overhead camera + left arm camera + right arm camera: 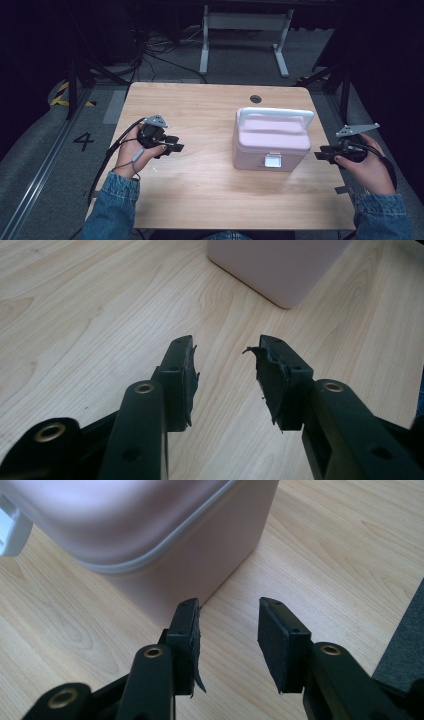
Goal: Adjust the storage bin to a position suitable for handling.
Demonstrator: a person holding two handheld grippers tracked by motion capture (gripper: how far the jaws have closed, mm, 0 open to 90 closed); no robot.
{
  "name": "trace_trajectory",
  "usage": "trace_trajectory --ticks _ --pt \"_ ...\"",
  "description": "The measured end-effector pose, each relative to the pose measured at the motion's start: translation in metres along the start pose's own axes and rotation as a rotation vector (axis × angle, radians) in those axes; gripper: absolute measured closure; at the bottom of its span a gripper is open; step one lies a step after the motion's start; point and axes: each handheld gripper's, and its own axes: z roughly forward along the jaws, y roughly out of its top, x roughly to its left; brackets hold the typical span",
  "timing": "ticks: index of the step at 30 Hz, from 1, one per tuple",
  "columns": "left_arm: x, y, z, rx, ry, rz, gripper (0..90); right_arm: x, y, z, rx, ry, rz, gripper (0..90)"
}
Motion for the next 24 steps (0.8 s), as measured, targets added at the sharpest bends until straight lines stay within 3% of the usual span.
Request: trace_trajectory --ticks 8,15,24 --pt "-0.007 0.020 0.019 -0.031 -0.009 0.030 63.3 -0.005 0.007 0.005 -0.036 -0.005 0.017 62.8" --pt "-0.010 0.037 0.043 -0.075 -0.092 0.027 65.4 -0.008 0.018 0.013 -0.036 -0.016 0.001 63.0" --pt "-0.013 0.054 0.073 -0.047 -0.078 0.056 67.0 -0.011 0.027 0.023 -0.026 -0.018 -0.013 64.0"
